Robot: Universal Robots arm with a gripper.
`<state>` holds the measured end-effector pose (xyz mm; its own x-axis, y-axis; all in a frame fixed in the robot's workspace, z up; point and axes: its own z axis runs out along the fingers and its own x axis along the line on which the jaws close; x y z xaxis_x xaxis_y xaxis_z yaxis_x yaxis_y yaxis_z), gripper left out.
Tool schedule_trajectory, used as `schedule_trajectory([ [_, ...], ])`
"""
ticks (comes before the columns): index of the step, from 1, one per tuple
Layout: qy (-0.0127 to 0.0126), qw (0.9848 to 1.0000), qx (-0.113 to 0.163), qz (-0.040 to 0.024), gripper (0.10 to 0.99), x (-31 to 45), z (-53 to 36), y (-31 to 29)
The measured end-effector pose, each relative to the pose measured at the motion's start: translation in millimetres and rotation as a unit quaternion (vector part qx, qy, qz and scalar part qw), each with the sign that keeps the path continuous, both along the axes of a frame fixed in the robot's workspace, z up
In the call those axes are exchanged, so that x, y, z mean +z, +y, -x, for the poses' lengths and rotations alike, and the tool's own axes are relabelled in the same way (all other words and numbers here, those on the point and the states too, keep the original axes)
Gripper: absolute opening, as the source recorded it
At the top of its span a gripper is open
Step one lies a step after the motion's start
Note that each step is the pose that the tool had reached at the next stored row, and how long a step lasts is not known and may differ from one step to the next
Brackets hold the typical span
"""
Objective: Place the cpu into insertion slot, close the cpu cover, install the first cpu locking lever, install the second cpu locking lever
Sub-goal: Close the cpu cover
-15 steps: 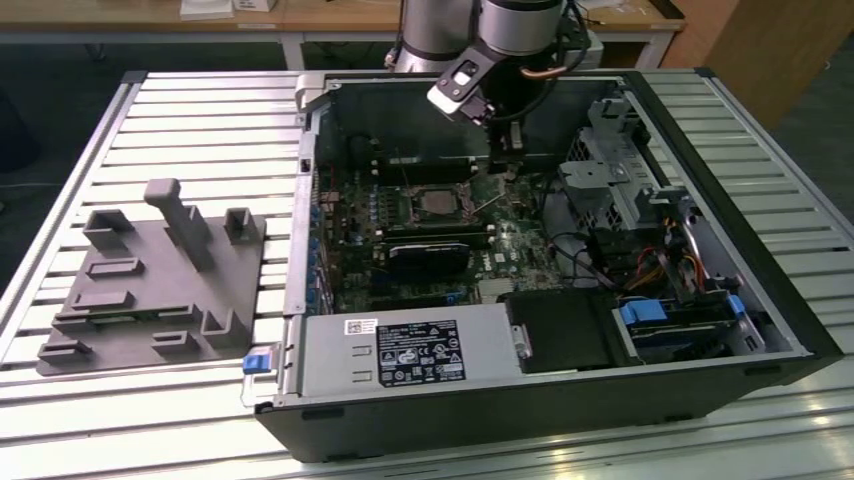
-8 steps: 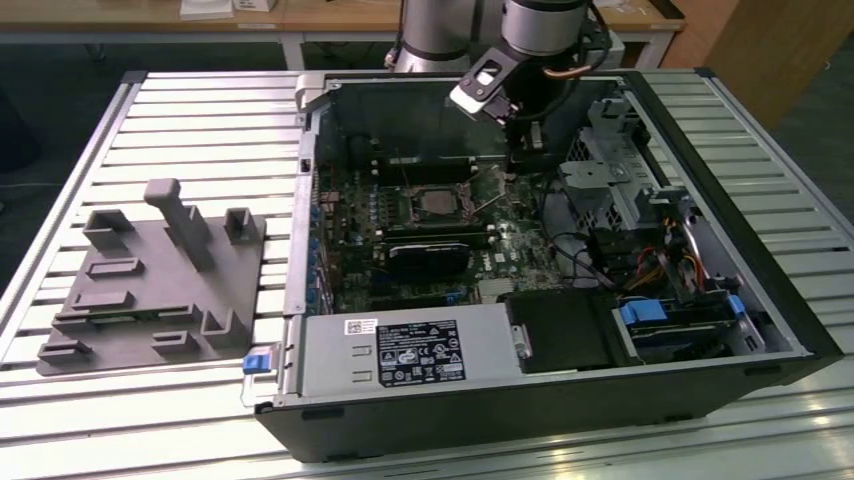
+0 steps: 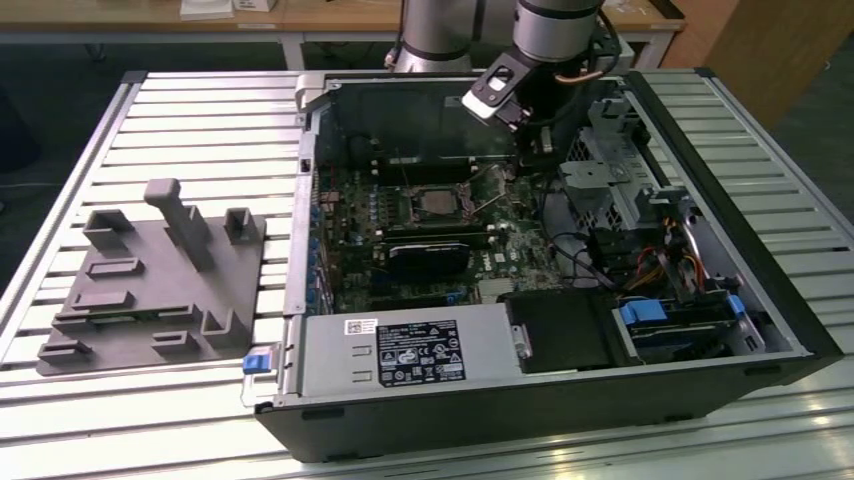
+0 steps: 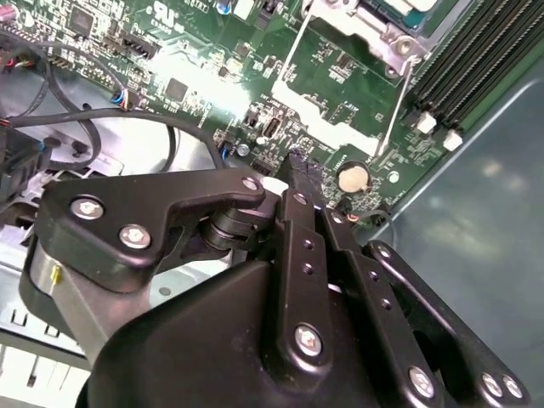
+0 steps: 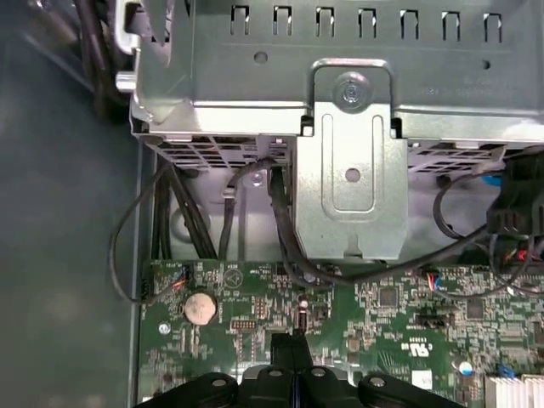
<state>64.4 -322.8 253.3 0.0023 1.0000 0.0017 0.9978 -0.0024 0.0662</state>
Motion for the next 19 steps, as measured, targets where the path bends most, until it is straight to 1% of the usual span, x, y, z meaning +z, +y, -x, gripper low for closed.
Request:
schedule_trajectory([
  [9, 0.0002, 1.0000, 0.000, 0.0002, 0.106, -16.4, -2.2, 0.0],
  [12, 0.0010, 1.0000, 0.000, 0.0002, 0.106, -20.9, -2.2, 0.0],
  [18, 0.0013, 1.0000, 0.000, 0.0007, 0.106, -21.2, -2.2, 0.0],
  [19, 0.0027, 1.0000, 0.000, 0.0007, 0.106, -21.2, -2.2, 0.0],
])
